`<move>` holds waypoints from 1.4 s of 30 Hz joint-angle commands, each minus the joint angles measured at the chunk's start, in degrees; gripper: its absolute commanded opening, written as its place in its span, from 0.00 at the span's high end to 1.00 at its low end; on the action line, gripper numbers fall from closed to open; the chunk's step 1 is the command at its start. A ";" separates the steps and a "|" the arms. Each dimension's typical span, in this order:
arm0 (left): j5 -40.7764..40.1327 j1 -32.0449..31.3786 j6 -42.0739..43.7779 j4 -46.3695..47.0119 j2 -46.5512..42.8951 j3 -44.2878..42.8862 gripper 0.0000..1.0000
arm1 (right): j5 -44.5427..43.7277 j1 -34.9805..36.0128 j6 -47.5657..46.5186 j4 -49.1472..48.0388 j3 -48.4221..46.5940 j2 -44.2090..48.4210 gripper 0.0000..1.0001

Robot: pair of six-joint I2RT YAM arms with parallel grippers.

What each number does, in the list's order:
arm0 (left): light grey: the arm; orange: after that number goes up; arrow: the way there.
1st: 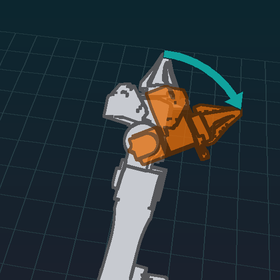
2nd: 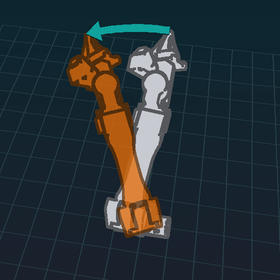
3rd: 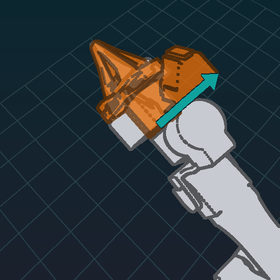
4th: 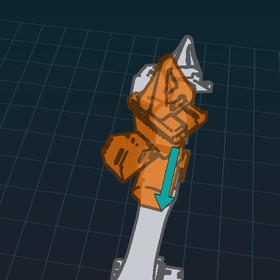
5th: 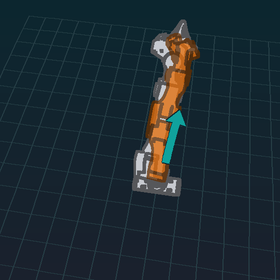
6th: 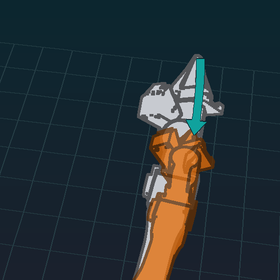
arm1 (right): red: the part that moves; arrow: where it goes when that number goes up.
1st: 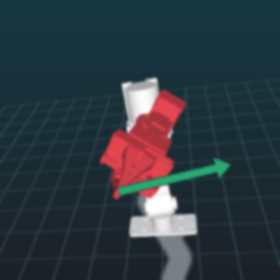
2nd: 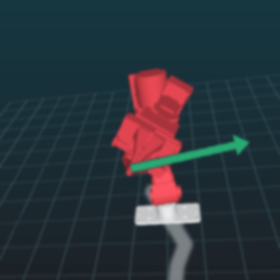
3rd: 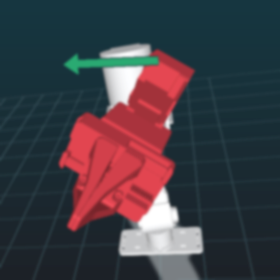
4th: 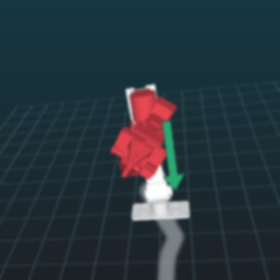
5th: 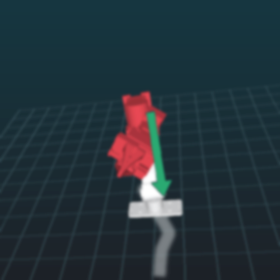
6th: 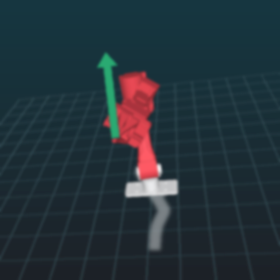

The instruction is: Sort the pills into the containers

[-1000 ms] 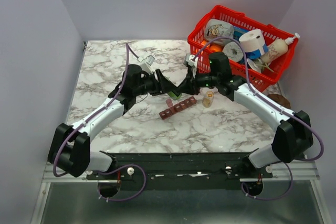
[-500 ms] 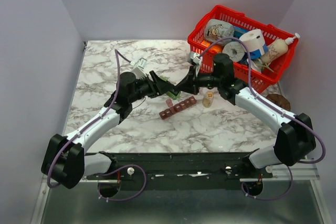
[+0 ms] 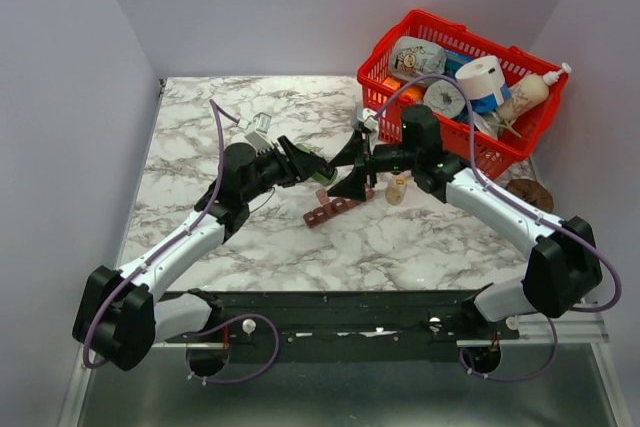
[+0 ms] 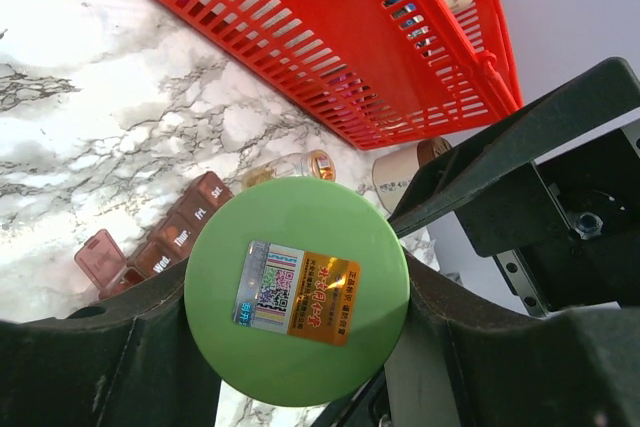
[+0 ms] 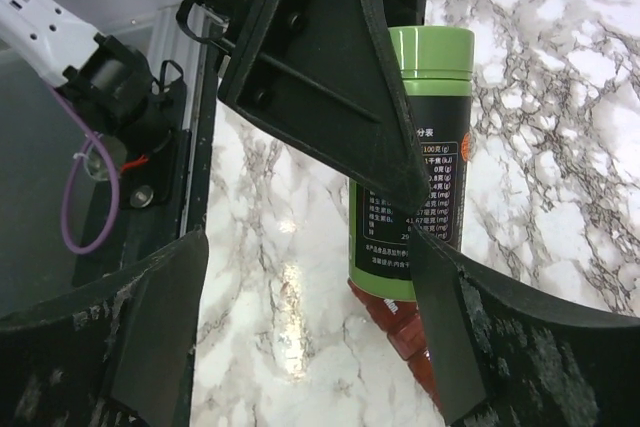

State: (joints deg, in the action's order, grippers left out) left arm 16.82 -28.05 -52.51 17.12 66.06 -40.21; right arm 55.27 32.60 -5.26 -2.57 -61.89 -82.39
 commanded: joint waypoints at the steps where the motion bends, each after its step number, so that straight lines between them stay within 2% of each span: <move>1: -0.39 -0.51 -1.89 4.76 -0.76 -2.86 0.74 | -4.37 1.15 -3.97 5.64 -0.87 -1.28 0.10; 11: -0.03 -2.97 -6.11 6.61 1.08 -4.35 0.76 | -12.45 2.29 -4.59 5.20 -1.83 -3.39 0.10; 19: -2.49 -4.38 -6.29 4.24 0.82 -5.32 0.78 | -19.58 2.38 -5.55 4.59 -1.57 -3.74 0.11; 22: -2.76 -4.47 -6.38 3.44 0.91 -5.58 0.79 | -19.06 2.38 -6.08 4.50 -1.39 -3.66 0.15; 23: -2.84 -4.55 -6.29 3.35 1.08 -5.59 0.79 | -18.45 2.38 -5.99 4.33 -1.22 -3.57 0.22; 26: -3.02 -4.64 -6.20 2.48 1.35 -5.85 0.79 | -16.25 2.38 -5.29 3.10 -0.78 -2.87 0.33; 29: -3.37 -4.73 -5.85 1.51 1.44 -5.94 0.79 | -15.10 2.29 -5.64 3.10 -0.34 -1.99 0.34; 32: -3.64 -4.64 -5.41 0.19 1.79 -6.38 0.78 | -15.10 2.38 -6.43 3.10 -0.25 -1.37 0.28; 35: -3.46 -4.73 -5.15 -0.77 2.40 -6.99 0.78 | -15.36 2.38 -6.96 3.10 -0.25 -1.28 0.28; 37: -3.11 -4.73 -5.06 -1.22 2.67 -7.34 0.78 | -14.58 2.21 -7.14 3.10 -0.25 -1.37 0.32; 38: -2.93 -4.73 -5.06 -1.22 3.02 -7.43 0.78 | -13.96 2.29 -7.22 3.10 -0.25 -1.37 0.43; 41: -2.41 -4.91 -5.41 -0.69 3.28 -7.34 0.75 | -10.71 2.29 -7.31 3.18 -0.16 -1.54 0.70; 42: -2.40 -4.91 -5.93 0.01 3.20 -7.17 0.74 | -9.83 2.29 -7.22 3.10 -0.25 -1.63 0.73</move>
State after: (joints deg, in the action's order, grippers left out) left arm 13.82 -32.40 -58.06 15.20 68.93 -45.65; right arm 40.21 34.63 -12.10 1.48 -62.67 -85.23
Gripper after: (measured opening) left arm 0.606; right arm 0.598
